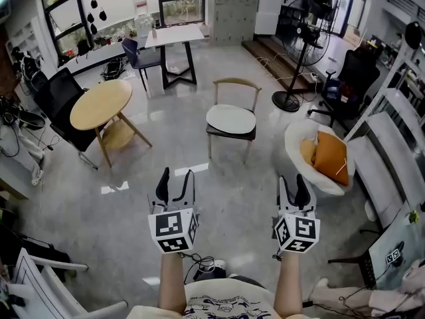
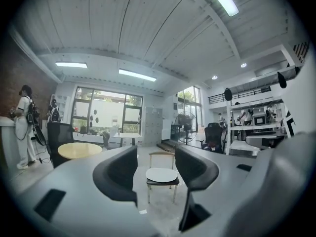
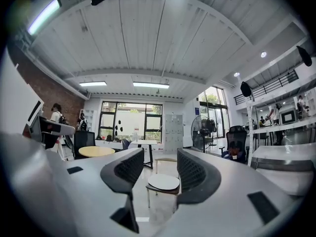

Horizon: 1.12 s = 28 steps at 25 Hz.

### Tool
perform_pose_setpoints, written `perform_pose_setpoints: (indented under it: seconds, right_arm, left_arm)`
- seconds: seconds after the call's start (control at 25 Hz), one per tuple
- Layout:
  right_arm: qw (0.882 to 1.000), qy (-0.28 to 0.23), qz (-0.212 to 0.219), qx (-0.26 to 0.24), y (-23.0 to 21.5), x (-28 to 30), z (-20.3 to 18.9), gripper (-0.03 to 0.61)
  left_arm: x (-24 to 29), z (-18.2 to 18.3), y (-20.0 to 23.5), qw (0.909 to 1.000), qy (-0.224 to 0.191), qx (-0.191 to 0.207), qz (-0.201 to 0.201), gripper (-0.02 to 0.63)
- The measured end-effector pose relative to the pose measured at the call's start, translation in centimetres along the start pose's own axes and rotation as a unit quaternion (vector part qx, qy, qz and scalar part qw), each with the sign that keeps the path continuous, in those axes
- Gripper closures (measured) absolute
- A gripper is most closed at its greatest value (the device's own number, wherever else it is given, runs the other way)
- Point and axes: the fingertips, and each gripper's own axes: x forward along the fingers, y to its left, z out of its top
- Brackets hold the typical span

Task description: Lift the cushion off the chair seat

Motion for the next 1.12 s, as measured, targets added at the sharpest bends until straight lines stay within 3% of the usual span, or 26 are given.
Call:
perform_pose_setpoints:
  seconds: [0.16, 0.64, 1.12]
  right_arm:
    - [1.000, 0.001, -0.003, 0.001, 0.7, 1.7, -0.7, 0.352]
    - [1.000, 0.021, 0.004, -0.003, 1.2, 9.5, -2.5, 0.341]
    - [0.999, 0.032, 0.025, 0.005, -3.4, 28.2, -3.8, 0.341]
  left_arm:
    - [1.8, -0.6, 1.1, 1.0000, 0.001, -0.003, -0.005, 0.359]
    - [9.0, -2.6, 3.7, 0.9996, 0.026, -0.005, 0.000, 0.357]
    - [26.0, -2.8, 4.0, 0.9988, 0.042, -0.001, 0.026, 0.357]
